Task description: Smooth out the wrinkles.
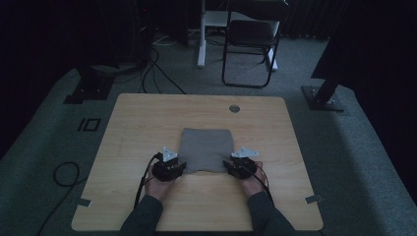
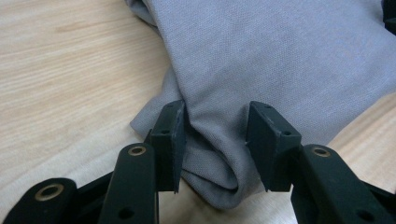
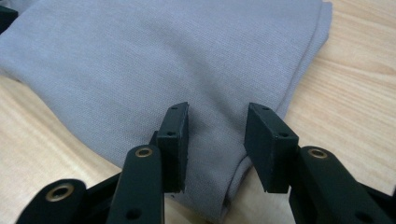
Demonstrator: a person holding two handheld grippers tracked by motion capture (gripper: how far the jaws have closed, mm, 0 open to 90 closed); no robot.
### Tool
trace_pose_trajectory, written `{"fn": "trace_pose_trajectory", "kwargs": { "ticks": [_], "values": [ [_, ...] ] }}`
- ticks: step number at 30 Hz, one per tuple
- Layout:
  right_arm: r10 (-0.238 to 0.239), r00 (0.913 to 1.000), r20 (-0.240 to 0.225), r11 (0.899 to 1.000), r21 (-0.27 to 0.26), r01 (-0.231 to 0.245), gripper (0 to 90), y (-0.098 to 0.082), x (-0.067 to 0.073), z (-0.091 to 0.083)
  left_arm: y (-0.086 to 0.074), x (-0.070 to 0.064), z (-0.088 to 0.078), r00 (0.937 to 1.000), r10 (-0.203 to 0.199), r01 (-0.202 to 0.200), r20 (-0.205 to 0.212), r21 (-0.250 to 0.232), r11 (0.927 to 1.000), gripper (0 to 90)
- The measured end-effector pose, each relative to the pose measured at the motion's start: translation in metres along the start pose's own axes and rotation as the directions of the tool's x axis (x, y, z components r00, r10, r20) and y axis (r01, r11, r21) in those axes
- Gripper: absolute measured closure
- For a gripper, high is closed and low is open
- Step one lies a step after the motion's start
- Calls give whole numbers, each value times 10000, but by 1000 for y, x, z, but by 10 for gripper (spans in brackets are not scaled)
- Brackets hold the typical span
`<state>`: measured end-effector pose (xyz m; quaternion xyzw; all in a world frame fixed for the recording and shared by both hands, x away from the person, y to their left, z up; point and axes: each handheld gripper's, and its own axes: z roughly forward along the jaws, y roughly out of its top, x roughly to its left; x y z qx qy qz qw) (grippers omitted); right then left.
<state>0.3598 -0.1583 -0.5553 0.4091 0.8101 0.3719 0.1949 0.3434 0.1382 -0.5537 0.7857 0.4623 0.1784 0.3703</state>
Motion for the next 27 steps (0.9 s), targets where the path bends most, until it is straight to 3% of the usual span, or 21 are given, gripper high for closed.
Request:
{"fn": "trace_pose_trajectory", "kwargs": {
  "ticks": [6,10,13,14,15,18,21,27],
  "values": [
    [124,9999,85,9998,-134,-123,599,3,-4,6,3,5,3,9999,4,-5,-105,-34,10000,571],
    [156,9998,84,9998,-129,-155,597,3,-4,6,2,8,3,9997,-230,230,-33,-53,9997,554],
    [165,9998,117,9998,-132,-163,568,3,-4,5,1,11,1,9987,-483,486,189,-131,9987,527],
    [204,9996,188,9997,-141,-202,507,3,-4,5,-2,14,-3,9978,-593,602,285,-313,9977,527],
    [513,9985,193,9982,-329,-507,430,1,-6,1,-4,15,-6,9977,-610,623,292,-467,9970,518],
    [853,9963,90,9936,-750,-844,411,-2,-10,-10,-11,20,-17,9969,-722,747,314,-854,9935,517],
    [1198,9927,138,9887,-925,-1180,402,-5,-16,-25,-18,29,-26,9921,-1194,1228,374,-1075,9866,517],
    [1583,9859,552,9852,-759,-1539,396,-24,-30,-47,-26,34,-34,9888,-1474,1445,-243,-955,9849,516]
  ]
}}
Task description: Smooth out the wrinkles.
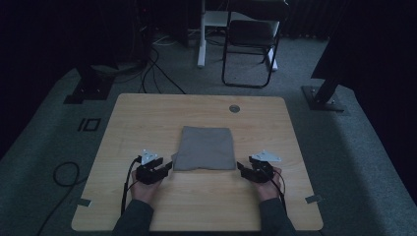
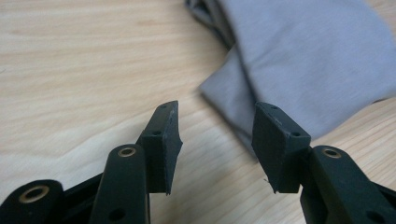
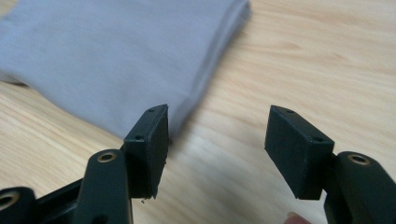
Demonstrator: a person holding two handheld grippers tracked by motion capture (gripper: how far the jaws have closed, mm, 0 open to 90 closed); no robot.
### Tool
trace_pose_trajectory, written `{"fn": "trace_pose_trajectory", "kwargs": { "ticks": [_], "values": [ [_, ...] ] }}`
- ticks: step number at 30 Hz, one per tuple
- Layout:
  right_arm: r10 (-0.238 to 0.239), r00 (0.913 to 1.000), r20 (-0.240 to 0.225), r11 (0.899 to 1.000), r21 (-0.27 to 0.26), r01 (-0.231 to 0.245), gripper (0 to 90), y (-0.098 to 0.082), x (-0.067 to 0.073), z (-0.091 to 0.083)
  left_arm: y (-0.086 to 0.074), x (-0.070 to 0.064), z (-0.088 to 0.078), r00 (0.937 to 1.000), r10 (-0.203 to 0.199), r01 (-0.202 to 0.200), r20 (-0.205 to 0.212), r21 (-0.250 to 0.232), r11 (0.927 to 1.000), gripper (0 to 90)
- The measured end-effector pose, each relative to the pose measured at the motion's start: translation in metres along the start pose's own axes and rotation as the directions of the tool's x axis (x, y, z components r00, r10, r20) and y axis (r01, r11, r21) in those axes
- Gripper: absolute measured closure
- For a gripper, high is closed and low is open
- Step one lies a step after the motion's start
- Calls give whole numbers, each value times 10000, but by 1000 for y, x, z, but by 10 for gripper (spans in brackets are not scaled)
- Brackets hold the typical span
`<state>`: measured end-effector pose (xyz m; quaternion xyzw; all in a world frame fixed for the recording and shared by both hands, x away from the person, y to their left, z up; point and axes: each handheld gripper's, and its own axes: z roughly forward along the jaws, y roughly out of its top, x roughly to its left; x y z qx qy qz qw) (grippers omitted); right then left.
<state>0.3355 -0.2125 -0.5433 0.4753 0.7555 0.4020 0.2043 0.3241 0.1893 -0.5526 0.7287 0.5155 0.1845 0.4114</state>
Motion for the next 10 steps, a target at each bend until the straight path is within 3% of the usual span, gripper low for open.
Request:
{"fn": "trace_pose_trajectory", "kwargs": {
  "ticks": [7,10],
  "values": [
    [315,9980,541,9995,81,-320,393,-3,-18,-2,-3,1,-3,9988,-126,123,-473,-52,9999,513],
    [227,9977,635,9997,90,-233,391,-3,-20,-3,-3,2,-3,9980,-200,197,-598,-62,9998,509]
  ]
}}
